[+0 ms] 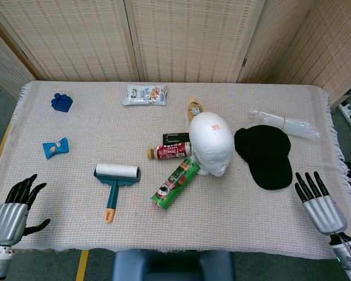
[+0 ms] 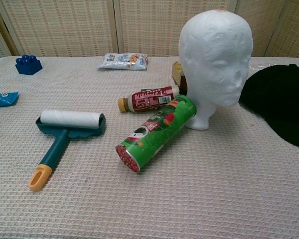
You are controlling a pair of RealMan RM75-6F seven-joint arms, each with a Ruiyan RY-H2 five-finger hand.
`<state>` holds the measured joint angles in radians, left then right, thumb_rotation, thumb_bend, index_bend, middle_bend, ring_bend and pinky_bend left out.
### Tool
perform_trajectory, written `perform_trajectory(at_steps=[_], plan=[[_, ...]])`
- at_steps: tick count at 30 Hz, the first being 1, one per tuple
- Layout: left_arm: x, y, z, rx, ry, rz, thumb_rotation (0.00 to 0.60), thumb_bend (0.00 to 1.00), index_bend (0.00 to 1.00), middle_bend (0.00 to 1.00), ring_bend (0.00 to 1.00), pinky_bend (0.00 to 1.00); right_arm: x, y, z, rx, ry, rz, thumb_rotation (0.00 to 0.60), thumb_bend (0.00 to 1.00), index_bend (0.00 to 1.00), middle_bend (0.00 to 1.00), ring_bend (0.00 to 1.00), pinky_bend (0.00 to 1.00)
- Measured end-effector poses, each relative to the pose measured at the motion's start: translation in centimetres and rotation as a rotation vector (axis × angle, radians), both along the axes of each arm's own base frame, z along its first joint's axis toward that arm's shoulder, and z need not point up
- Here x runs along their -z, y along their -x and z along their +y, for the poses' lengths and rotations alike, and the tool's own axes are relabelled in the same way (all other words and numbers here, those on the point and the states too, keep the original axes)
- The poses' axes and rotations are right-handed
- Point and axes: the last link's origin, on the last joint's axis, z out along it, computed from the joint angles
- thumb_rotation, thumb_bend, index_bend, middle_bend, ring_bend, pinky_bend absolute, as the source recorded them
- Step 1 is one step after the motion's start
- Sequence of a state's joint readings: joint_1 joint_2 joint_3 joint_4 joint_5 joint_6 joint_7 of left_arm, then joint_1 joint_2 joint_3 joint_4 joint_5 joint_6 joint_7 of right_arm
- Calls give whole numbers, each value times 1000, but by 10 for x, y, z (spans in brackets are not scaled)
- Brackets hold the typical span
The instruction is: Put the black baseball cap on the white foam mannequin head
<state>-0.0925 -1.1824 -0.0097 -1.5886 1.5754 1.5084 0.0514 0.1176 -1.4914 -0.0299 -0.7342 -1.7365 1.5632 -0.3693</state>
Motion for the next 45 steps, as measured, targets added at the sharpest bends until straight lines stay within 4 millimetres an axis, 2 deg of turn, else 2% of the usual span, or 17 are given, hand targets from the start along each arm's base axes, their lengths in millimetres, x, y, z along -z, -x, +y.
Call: perform_trajectory(at_steps=[10,18,21,45], plan=[[-2,1,2,23,-69,50,600,133,193,2,0,133,31,7,-25,-66,-23,42,600,135,272,0,0,0],[-5,1,2,46,-55,40,600,133,192,4,0,132,73,-5,-47,-56,-73,8,600,141,293,0,0,0],[-6,2,2,41,-65,41,600,133,192,4,0,133,81,-8,-50,-53,-88,6,600,141,294,0,0,0],[-12,6,7,21,-121,52,600,133,212,11,0,134,91,-25,-75,-96,-62,19,600,180,339,0,0,0]])
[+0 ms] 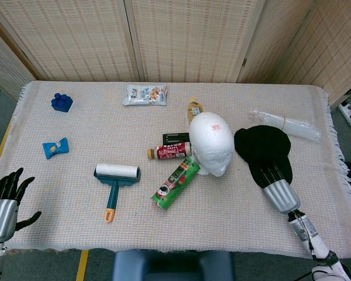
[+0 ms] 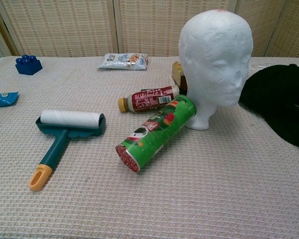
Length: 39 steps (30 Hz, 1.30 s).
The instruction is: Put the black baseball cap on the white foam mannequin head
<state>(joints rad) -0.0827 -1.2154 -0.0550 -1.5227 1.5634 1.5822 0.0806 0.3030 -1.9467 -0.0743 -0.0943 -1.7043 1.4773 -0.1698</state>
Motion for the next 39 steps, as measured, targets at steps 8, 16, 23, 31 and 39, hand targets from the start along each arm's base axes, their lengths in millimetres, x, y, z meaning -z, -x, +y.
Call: perform_trajectory(at_steps=[8,16,23,31,39], plan=[[-2,1,1,-6,-7,0,600,134,220,11,0,134,-2,0,-4,-1,18,17,600,195,342,0,0,0],[-2,2,2,-15,-13,7,600,133,230,16,0,134,-1,4,-2,22,11,37,600,196,342,0,0,0],[-1,3,3,-22,-17,17,600,133,236,17,0,135,1,5,-6,37,11,38,600,204,341,0,0,0],[1,7,7,-37,-34,42,600,133,238,17,0,134,4,2,-11,43,10,41,600,223,342,0,0,0],[2,13,11,-60,-53,70,600,133,240,24,0,134,5,1,-18,59,21,22,600,345,399,10,0,0]])
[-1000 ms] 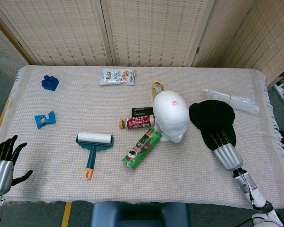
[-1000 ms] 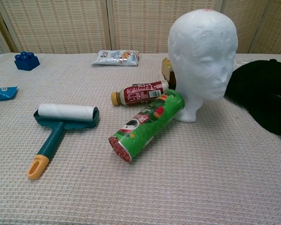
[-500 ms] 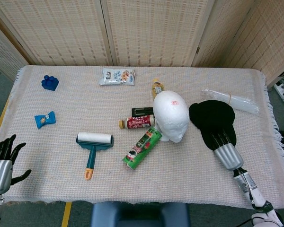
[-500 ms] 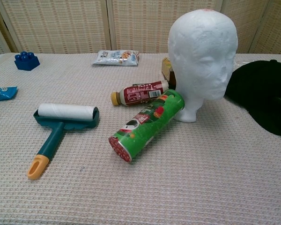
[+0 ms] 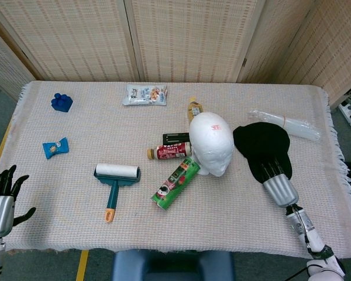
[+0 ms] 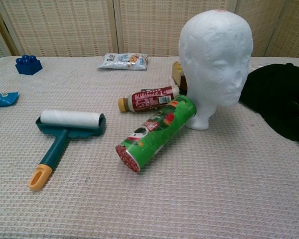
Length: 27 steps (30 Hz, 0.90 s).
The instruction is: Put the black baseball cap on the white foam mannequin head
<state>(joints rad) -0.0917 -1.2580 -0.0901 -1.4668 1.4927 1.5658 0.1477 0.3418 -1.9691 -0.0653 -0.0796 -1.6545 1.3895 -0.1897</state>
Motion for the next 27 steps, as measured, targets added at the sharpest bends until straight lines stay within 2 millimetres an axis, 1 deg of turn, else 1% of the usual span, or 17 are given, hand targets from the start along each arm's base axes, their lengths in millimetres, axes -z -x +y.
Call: perform_trajectory(at_steps=[1,3,6,9,15,20,24,27], plan=[[0,0,0,-3,-3,2,600,133,240,24,0,135,0,-1,0,0,1,-6,600,352,415,15,0,0],[0,1,1,-5,-8,6,600,133,240,24,0,134,0,-2,-1,-5,2,-24,600,371,495,56,0,0],[-1,1,1,-7,-14,8,600,133,241,24,0,135,-2,-6,-1,-21,6,-56,600,381,587,111,0,0],[-3,2,1,-7,-23,9,600,133,240,24,0,135,-4,-8,-1,-32,15,-95,600,383,659,159,0,0],[-6,1,1,-9,-46,9,600,133,240,25,1,139,-12,-11,-2,-39,48,-167,600,384,767,253,0,0],[-7,1,1,-12,-45,2,600,133,239,25,3,141,-22,-12,-3,-49,94,-217,600,383,816,300,4,0],[-7,1,0,-12,-45,-1,600,133,239,26,4,141,-26,-13,-3,-61,111,-233,600,383,826,322,18,0],[-7,0,0,-10,-46,-1,600,133,240,25,4,141,-28,-14,-3,-65,120,-245,600,375,851,352,30,0]])
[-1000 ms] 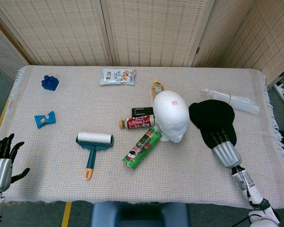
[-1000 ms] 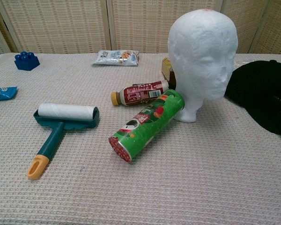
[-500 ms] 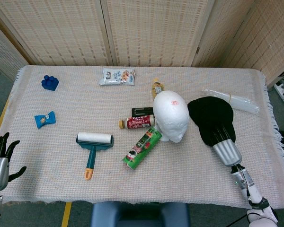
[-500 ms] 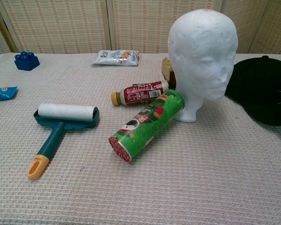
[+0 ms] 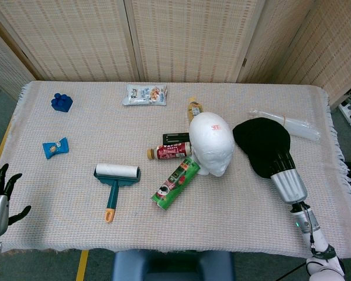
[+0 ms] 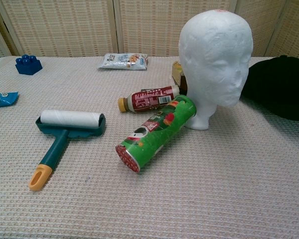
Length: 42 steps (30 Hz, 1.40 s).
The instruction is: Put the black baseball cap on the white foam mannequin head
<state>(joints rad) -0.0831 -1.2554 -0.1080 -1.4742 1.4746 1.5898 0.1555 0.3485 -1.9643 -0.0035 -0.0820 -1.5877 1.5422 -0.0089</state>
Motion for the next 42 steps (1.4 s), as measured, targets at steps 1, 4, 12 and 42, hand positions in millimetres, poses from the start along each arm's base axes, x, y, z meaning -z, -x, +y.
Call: perform_trajectory(at_steps=[1,4,12,42], plan=[[0,0,0,1,0,0,600,134,240,26,5,141,0,0,0,0,1,-2,600,367,871,374,38,0],[1,0,-1,2,-2,7,600,137,240,25,6,141,-4,-2,-2,-11,8,-25,600,358,902,410,53,0],[2,-2,-1,4,-3,-1,600,135,238,27,7,142,-27,-10,-7,-77,95,-105,600,357,949,453,81,0],[0,-5,-3,21,-1,-24,600,137,218,9,7,145,-100,-33,-15,-298,370,-248,600,323,974,474,106,0]])
